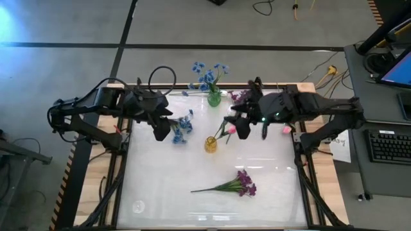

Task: Sort flowers into vase by color
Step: Put the blue flowers into the green vase

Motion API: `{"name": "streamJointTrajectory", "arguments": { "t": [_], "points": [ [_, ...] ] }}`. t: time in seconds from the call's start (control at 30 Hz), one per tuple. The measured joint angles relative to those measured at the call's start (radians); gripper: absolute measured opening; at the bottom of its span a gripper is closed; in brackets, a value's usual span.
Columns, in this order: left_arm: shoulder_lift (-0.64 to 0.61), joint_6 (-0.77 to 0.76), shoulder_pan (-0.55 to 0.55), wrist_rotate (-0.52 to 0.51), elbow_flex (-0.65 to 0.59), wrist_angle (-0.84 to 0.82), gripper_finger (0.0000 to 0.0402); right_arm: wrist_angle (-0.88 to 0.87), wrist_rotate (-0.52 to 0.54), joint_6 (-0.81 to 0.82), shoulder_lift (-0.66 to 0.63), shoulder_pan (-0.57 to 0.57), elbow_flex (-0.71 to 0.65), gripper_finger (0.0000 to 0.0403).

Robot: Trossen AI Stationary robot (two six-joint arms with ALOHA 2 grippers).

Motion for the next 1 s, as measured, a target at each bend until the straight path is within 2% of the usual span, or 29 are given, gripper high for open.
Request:
{"name": "streamJointTrajectory", "arguments": {
  "t": [0.17, 0.33, 0.5, 0.67, 0.87, 1.0],
  "points": [
    [0.013, 0.013, 0.0, 0.0, 0.0, 0.042, 0.0206, -0.038, 0.004, -0.104, 0.0, -0.046, 0.084, 0.0265],
    [0.066, 0.125, 0.0, 0.0, 0.0, 0.047, 0.0206, -0.08, 0.008, -0.206, -0.001, -0.11, 0.141, 0.0257],
    [0.152, 0.306, 0.01, 0.002, 0.0, 0.024, 0.0206, -0.132, 0.001, -0.286, -0.001, -0.178, 0.169, 0.0253],
    [0.24, 0.549, 0.028, 0.001, -0.001, -0.028, 0.0206, -0.157, -0.011, -0.366, -0.001, -0.233, 0.171, 0.0256],
    [0.313, 0.753, 0.117, 0.001, -0.01, -0.163, 0.0206, -0.163, -0.106, -0.453, -0.001, -0.309, 0.167, 0.0251],
    [0.313, 0.837, 0.195, 0.001, -0.056, -0.163, 0.0196, -0.163, -0.135, -0.524, -0.001, -0.363, 0.167, 0.0251]
  ]
}}
